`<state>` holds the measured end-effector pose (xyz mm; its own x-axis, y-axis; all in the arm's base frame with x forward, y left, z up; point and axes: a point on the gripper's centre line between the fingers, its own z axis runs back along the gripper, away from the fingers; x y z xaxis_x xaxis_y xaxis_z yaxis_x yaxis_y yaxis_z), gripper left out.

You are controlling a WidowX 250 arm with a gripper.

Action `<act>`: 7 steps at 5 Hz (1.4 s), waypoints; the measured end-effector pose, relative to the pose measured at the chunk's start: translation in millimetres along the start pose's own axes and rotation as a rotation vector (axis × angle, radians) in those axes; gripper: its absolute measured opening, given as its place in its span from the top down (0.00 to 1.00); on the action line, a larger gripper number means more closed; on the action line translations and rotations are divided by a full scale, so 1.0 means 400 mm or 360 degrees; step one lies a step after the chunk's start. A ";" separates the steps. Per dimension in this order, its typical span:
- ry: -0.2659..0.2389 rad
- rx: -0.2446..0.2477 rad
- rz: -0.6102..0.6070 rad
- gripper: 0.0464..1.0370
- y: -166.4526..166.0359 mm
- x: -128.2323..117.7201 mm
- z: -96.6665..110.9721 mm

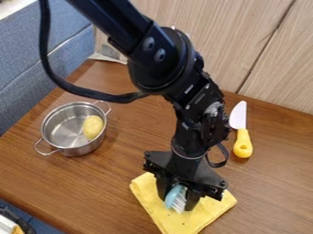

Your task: Move the brush to the upper middle of the table

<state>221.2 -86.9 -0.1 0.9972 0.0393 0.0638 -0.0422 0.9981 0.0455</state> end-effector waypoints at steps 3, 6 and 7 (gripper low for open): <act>-0.0211 -0.0069 0.0428 0.55 0.064 0.148 0.140; -0.0196 -0.0386 0.1679 0.55 0.107 0.358 0.117; -0.0302 -0.0334 0.1827 0.55 0.113 0.407 0.069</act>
<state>379.9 -36.7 40.0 0.3558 0.9282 0.1088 -0.8790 0.3719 -0.2985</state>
